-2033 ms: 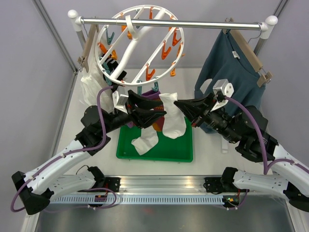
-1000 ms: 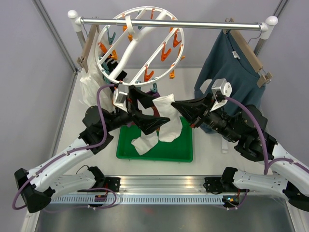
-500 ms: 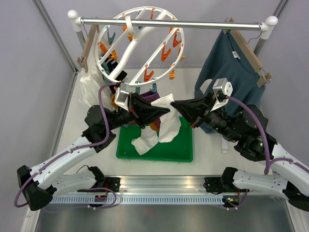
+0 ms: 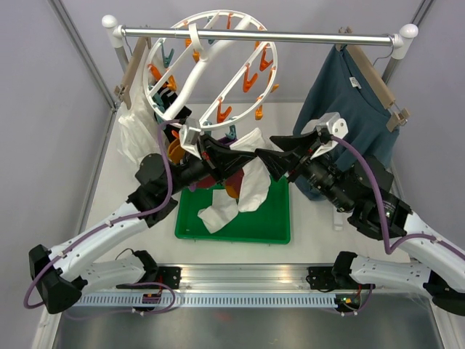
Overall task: Clip the socks to the hanger
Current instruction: Pick up the sock from the bin, then clamp the sock onto the hanger.
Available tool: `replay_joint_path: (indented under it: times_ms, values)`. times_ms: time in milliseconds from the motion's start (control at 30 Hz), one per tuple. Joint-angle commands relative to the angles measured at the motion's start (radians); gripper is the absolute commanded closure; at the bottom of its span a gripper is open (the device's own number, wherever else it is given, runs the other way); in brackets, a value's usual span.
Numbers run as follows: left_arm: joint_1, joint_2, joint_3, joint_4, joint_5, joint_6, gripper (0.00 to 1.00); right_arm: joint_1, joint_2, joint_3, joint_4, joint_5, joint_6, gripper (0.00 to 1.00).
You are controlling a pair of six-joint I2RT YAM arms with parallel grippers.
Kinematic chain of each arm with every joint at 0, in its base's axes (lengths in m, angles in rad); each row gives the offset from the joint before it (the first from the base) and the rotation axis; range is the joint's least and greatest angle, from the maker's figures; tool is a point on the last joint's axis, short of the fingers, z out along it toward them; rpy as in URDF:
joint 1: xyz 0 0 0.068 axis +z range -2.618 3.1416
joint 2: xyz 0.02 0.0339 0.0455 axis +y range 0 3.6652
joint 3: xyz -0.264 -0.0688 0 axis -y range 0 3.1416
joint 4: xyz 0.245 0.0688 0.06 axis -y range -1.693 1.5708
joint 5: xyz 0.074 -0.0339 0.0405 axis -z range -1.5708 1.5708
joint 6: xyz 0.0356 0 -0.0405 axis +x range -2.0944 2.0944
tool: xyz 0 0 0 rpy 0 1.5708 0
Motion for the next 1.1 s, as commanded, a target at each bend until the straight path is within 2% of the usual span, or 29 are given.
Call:
replay_joint_path:
  times_ms: [0, 267, 567, 800, 1067]
  values:
    - [0.0, 0.04, 0.052, -0.086, -0.179, 0.046, 0.98, 0.005, 0.037, 0.058, -0.029, 0.165, -0.04, 0.39]
    - [0.0, 0.086, 0.063, -0.163, -0.514, 0.061, 0.98, 0.006, 0.088, 0.077, -0.023, 0.335, -0.112, 0.36]
    - [0.0, 0.0, 0.04, -0.258, -0.724, 0.092, 0.98, 0.005, 0.121, 0.057, -0.003, 0.368, -0.225, 0.35]
    - [0.0, -0.079, 0.026, -0.338, -0.838, 0.112, 0.98, 0.006, 0.118, 0.029, 0.023, 0.19, -0.337, 0.35]
    - [0.0, -0.155, 0.023, -0.401, -0.93, 0.127, 0.98, -0.014, 0.137, 0.057, 0.018, -0.048, -0.37, 0.33]
